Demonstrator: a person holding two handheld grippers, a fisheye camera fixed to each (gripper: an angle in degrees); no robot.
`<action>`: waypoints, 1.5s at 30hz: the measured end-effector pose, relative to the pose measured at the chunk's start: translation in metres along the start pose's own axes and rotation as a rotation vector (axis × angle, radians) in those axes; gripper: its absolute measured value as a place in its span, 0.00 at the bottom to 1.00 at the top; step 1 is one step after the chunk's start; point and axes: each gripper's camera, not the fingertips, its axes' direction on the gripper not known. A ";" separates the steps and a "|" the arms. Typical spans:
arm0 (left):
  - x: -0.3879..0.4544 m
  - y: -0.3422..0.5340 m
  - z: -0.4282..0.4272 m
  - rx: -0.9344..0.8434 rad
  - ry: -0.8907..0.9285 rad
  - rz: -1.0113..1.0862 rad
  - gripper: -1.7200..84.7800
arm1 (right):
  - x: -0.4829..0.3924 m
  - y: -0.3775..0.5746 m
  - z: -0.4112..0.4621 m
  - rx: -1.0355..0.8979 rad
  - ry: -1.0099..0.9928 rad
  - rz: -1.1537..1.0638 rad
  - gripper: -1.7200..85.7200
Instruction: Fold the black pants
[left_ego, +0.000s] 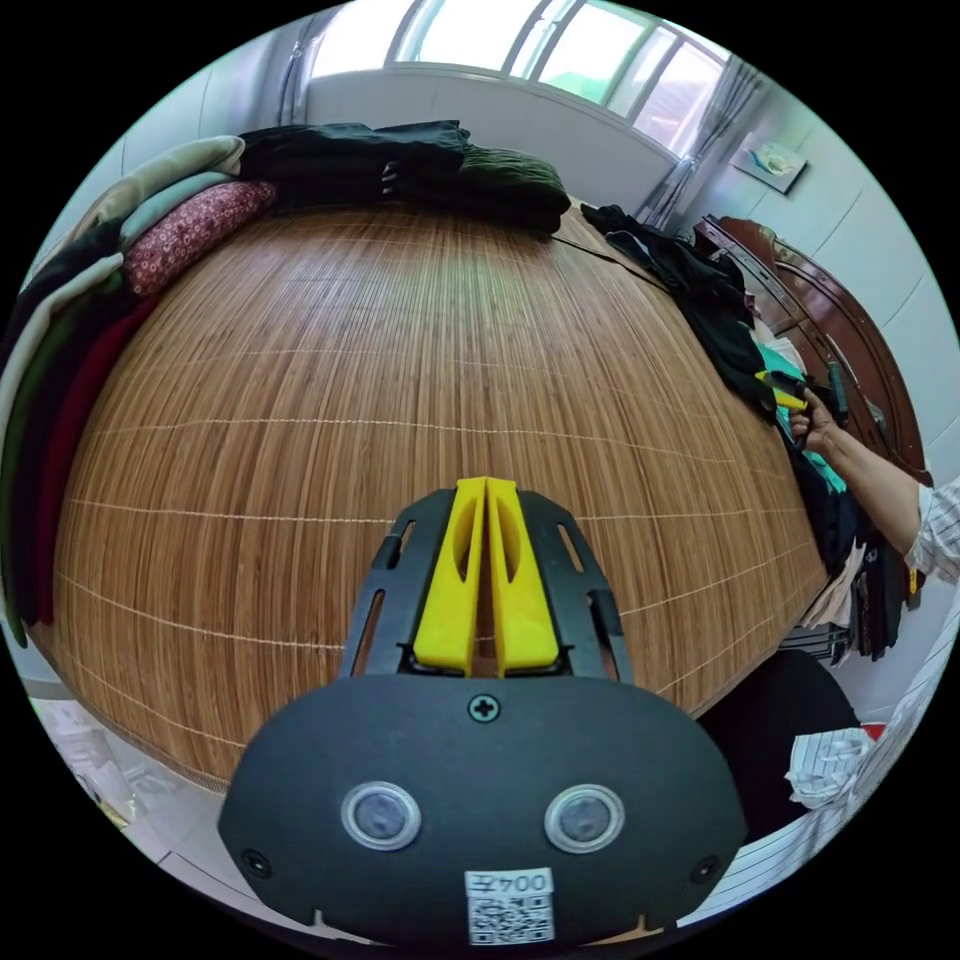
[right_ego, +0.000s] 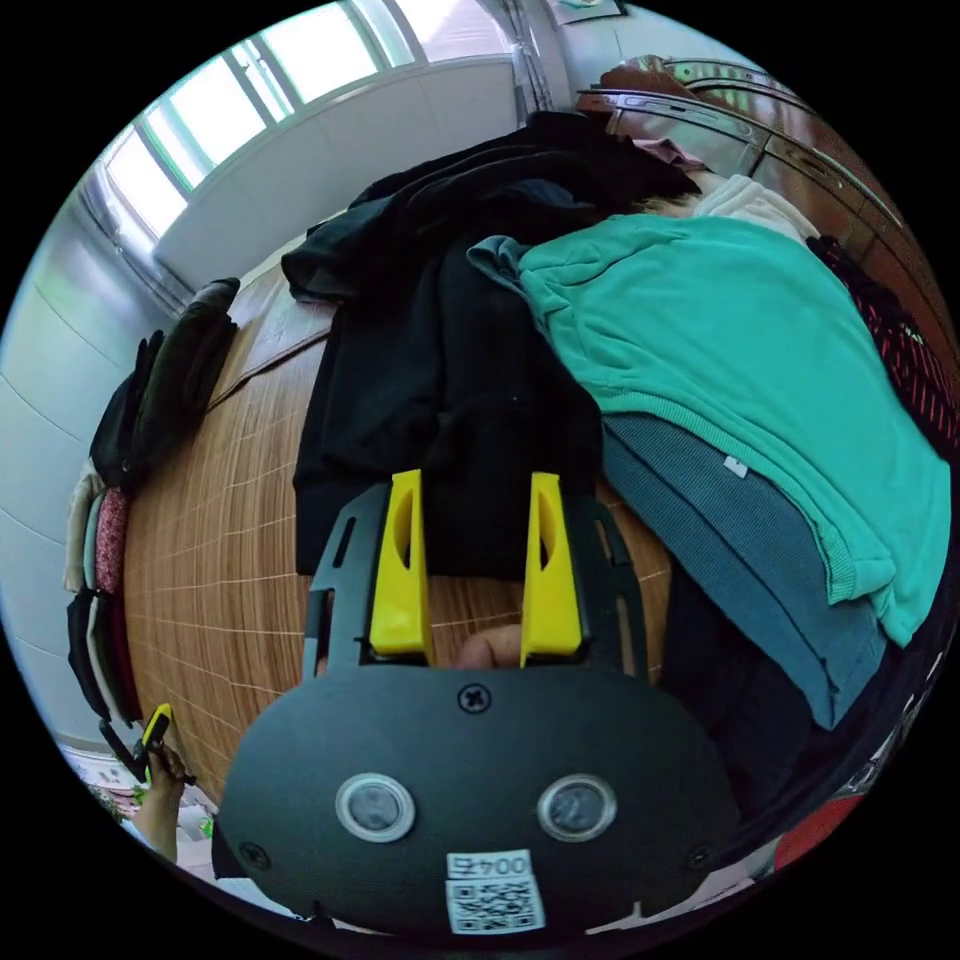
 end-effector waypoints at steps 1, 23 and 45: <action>-0.015 0.001 -0.001 0.000 0.006 -0.004 0.02 | -0.001 0.000 0.000 0.005 0.025 -0.011 0.18; -0.342 0.062 -0.060 0.020 0.044 -0.018 0.02 | 0.019 0.042 -0.154 0.151 -0.179 -0.340 0.05; 0.214 0.454 -0.212 0.100 0.044 0.890 0.22 | 0.152 0.337 -0.336 0.034 -0.663 -0.029 0.06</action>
